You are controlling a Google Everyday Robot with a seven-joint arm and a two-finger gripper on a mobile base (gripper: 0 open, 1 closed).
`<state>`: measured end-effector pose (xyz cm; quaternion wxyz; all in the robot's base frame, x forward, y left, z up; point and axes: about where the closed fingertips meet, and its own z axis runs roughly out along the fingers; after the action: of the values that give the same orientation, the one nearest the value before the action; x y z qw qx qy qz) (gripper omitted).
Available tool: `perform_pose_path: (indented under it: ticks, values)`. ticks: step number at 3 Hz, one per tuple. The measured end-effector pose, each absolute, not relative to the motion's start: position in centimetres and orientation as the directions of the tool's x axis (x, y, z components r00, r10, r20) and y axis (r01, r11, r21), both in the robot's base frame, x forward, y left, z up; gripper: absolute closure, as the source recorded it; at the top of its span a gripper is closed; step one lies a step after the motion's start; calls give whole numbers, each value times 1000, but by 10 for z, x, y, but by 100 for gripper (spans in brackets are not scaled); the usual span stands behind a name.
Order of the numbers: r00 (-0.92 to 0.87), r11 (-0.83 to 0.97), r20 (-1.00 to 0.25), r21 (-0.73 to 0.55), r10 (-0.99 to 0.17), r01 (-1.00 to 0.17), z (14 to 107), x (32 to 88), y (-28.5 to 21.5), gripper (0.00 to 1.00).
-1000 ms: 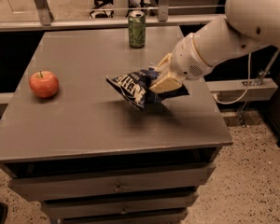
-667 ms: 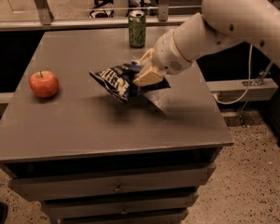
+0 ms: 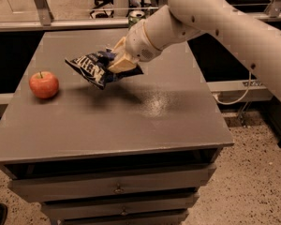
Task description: Move blue chip bag near apple
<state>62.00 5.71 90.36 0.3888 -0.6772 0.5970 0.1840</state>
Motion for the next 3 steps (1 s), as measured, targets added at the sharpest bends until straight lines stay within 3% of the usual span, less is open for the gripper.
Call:
perform_pose_path:
  ticks: [2,3]
  values:
    - [256,-16,-741,-315,-620,-949,900,668,108,100]
    - [252,-30,-758,-294,-602,-955,894,677,130,82]
